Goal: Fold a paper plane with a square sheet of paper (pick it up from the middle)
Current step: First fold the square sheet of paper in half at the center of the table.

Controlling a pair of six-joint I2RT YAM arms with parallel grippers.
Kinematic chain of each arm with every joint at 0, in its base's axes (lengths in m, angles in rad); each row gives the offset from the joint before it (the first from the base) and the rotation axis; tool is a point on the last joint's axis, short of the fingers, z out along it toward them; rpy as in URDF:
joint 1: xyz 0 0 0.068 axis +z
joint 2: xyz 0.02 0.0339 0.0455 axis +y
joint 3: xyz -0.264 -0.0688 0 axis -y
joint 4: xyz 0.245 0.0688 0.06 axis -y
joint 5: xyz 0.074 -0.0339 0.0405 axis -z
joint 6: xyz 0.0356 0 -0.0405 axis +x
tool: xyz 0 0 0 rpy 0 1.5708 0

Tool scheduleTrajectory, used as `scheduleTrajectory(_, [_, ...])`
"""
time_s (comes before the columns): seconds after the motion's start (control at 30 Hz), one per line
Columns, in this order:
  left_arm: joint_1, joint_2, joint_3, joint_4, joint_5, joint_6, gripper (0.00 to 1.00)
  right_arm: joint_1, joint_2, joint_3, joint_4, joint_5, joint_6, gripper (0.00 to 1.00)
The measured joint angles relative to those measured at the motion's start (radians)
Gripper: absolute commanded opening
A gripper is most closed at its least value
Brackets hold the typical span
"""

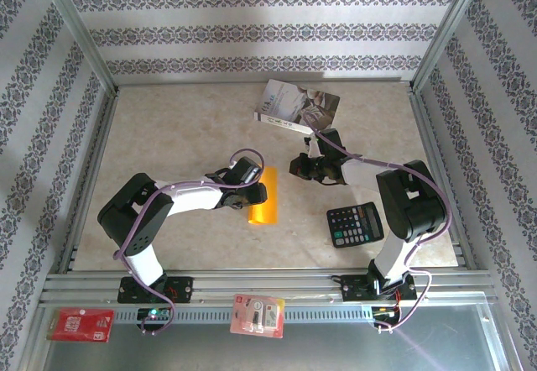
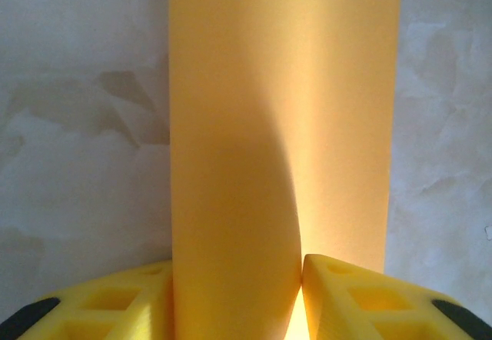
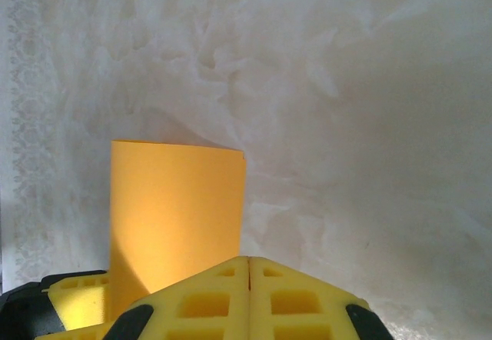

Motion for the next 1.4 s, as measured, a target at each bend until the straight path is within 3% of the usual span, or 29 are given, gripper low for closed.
scheduleTrajectory(1.4, [0.000,0.002,-0.001,-0.002,-0.005,0.020,0.41,0.008,0.003,0.001,-0.001,-0.048,0.000,0.00])
